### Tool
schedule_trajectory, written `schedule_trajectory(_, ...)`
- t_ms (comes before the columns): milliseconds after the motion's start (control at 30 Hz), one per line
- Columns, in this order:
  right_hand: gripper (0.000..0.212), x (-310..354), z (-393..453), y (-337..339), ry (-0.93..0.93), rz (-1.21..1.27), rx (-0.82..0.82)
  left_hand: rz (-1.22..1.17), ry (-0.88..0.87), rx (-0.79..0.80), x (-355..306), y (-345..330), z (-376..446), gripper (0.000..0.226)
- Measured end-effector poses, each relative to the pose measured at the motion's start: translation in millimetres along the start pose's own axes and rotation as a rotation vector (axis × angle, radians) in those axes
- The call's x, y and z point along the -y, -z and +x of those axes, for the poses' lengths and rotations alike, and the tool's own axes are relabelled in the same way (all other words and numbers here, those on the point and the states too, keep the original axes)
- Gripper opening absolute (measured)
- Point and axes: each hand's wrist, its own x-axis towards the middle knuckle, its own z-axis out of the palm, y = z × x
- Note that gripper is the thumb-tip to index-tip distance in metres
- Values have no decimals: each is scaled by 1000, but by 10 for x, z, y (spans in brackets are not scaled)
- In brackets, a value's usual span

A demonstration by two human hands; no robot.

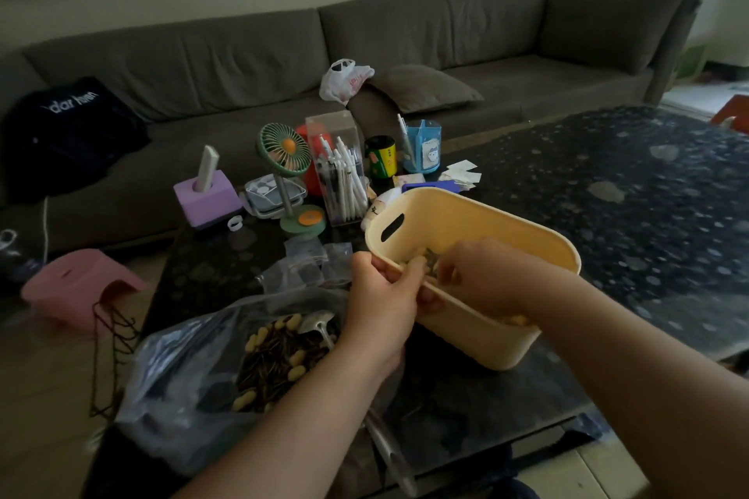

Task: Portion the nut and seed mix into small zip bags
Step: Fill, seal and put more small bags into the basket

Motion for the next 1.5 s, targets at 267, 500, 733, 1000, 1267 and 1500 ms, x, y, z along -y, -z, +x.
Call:
schedule_trajectory(267, 28, 999, -17, -56, 363, 405, -643, 198, 82, 281, -235, 752, -112, 21)
schedule_trajectory(500, 42, 1443, 780, -374, 239, 466, -362, 1063, -11, 344, -322, 1723, -170, 10)
schedule_trajectory(733, 55, 1607, 1623, -545, 117, 107, -225, 1116, -157, 360, -305, 1869, -47, 17)
schedule_trajectory(1000, 9, 1686, 1798, -521, 188, -276, -382, 957, -312, 178, -311, 1971, -30, 14)
schedule_trajectory(1267, 8, 1624, 565, -101, 219, 597, -540, 620, -477, -79, -329, 1880, -152, 13)
schedule_trajectory(1500, 9, 1564, -103, -261, 275, 1096, -70, 115, -231, 8, -373, 1653, -421, 27)
